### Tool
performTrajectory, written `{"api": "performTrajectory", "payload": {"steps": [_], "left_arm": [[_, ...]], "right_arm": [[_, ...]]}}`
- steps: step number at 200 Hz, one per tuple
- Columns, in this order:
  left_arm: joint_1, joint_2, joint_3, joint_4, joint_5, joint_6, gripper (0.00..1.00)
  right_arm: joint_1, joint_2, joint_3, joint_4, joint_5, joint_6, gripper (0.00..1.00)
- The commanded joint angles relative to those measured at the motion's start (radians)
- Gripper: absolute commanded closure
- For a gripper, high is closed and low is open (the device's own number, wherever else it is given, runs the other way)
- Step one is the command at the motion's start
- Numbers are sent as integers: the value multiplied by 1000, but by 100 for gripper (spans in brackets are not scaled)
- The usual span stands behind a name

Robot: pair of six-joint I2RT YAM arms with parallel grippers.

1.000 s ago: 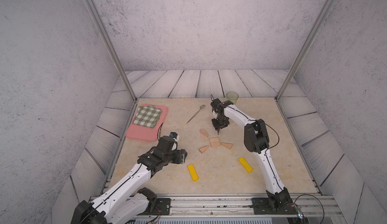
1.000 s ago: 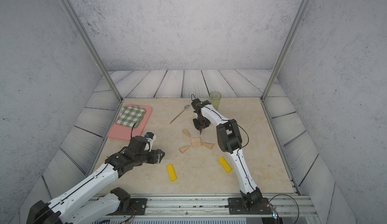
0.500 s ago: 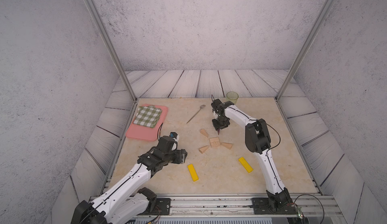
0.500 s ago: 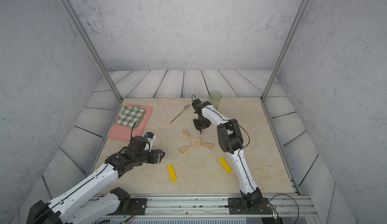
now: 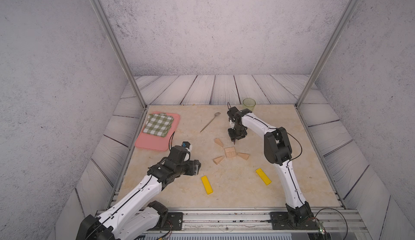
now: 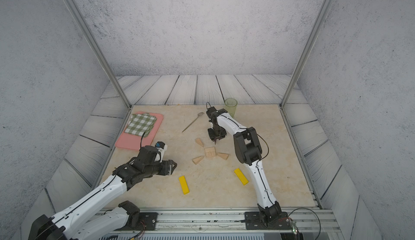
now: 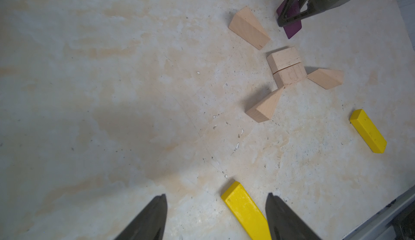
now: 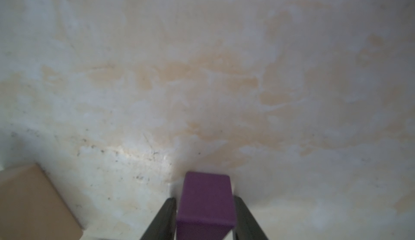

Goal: Assemble a small pinwheel with building blocks
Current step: Adjust the building block at the center of the board.

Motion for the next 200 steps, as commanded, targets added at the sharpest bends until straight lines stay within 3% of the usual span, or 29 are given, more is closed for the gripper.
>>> {"api": "performTrajectory", "payload": {"steps": [1,200], "left_arm": [[5,-12,-7,11,6,-4,24],[5,-32,-16,8,5,-15,24]], "right_arm": [[0,-110,-35,-3,-50,37,58],[6,-183,-122,60,-111,66,60]]}}
